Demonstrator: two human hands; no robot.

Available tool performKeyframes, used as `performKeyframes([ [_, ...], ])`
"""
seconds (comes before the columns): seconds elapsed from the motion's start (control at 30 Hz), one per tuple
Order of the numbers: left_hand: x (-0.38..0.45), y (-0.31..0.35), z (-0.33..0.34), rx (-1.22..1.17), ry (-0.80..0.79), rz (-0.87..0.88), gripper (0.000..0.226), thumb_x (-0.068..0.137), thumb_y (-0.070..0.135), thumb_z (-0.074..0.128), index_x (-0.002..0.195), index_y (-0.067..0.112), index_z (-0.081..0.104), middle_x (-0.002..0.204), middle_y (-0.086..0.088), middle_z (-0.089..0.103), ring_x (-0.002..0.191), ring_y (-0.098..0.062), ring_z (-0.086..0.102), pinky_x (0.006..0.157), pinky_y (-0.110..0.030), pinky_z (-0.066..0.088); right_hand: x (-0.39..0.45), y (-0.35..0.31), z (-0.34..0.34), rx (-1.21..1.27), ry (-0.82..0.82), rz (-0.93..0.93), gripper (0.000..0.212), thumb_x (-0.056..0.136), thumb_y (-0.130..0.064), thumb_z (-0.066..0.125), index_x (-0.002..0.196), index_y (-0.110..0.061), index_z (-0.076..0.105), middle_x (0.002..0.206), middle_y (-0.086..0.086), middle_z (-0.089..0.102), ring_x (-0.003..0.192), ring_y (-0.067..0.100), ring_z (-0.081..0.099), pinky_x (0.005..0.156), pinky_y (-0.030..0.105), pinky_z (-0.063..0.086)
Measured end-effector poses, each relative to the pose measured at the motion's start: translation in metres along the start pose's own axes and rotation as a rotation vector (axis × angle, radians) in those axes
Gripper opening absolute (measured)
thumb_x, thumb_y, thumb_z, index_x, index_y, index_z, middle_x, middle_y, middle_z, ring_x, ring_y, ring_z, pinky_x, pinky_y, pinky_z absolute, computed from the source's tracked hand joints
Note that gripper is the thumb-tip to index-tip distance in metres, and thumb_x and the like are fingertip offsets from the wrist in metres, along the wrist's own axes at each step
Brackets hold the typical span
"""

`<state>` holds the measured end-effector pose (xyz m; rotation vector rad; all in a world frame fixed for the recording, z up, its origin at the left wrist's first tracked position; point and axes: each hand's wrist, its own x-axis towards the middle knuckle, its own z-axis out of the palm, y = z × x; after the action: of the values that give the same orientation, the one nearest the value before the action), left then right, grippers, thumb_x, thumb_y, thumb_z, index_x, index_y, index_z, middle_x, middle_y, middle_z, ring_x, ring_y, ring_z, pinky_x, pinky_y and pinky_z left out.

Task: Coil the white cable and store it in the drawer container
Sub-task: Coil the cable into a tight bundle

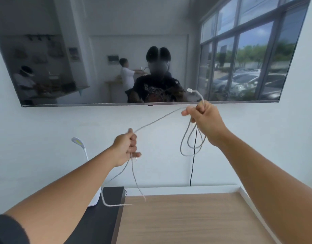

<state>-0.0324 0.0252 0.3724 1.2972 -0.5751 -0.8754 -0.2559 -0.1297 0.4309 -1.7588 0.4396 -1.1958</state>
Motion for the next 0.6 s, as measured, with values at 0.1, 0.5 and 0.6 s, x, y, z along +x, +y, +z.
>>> performKeyframes([
  [0.1,0.005,0.026,0.008,-0.426,0.084,0.018,0.048,0.109,0.042,0.028,0.068,0.019,0.039,0.048,0.005,0.03,0.031,-0.011,0.016,0.04,-0.019,0.042,-0.027,0.032,0.006,0.002,-0.11,0.081,0.045,0.1,-0.009,0.063,0.074,-0.023,0.029,0.085,0.007,0.081,0.084,0.015,0.075,0.075,0.033,0.053],
  [0.5,-0.004,0.018,0.094,0.088,0.185,0.18,0.048,0.108,0.041,0.017,0.122,0.005,0.045,0.075,-0.01,0.079,0.068,-0.022,0.075,0.059,-0.038,0.062,-0.032,0.033,0.023,0.239,-0.086,0.319,0.023,0.101,-0.027,0.038,0.084,-0.02,0.051,0.08,-0.001,0.058,0.065,0.015,0.043,0.055,0.027,0.038],
  [0.6,-0.01,-0.012,0.116,0.199,0.216,0.221,0.047,0.107,0.041,0.017,0.116,0.007,0.048,0.077,-0.007,0.079,0.075,-0.022,0.076,0.077,-0.041,0.059,-0.021,0.022,0.029,0.449,-0.088,0.309,0.013,0.092,-0.021,0.04,0.083,-0.018,0.05,0.072,-0.002,0.053,0.061,0.014,0.038,0.054,0.027,0.032],
])
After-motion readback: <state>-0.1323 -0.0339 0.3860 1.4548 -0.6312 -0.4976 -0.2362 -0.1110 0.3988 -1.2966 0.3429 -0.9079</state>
